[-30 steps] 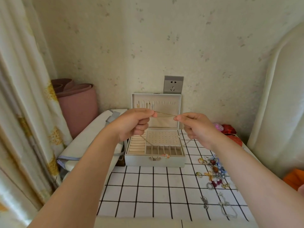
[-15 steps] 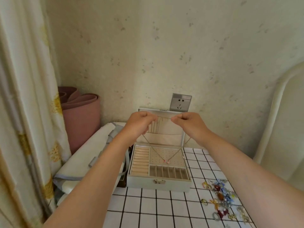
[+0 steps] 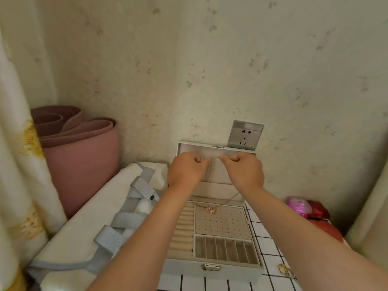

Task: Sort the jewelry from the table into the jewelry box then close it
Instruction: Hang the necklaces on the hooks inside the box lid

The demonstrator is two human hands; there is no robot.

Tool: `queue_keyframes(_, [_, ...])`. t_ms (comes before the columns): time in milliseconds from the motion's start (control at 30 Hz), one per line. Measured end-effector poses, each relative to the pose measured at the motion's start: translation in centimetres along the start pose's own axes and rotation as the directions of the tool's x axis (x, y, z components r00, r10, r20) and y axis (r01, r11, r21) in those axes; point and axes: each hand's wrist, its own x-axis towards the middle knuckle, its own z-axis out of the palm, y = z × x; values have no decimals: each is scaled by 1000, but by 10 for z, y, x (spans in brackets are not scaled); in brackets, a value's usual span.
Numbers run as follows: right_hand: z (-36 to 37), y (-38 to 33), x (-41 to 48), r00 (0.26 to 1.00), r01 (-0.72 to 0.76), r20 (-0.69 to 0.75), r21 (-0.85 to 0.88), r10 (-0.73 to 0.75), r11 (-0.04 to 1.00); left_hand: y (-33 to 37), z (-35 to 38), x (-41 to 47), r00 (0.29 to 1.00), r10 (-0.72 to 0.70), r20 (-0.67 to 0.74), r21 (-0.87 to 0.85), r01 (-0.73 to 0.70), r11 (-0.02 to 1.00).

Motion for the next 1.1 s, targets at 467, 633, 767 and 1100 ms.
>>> queue_keyframes(467, [26, 17, 0, 996, -90, -26, -5, 90, 996, -15, 31, 2, 994, -52, 98, 36, 49, 998])
queue_keyframes(633, [29, 29, -15, 985, -36, 170, 80, 21, 996, -16, 35, -9, 975, -8, 224, -99, 31, 995])
queue_keyframes(767, [28, 30, -30, 920, -153, 385, 193, 69, 969, -16, 32, -18, 939, -23, 342, -162, 83, 983])
queue_keyframes(1100, [14, 19, -46, 794, -460, 585, 403, 164, 791, -30, 6, -37, 806, 99, 584, -222, 41, 974])
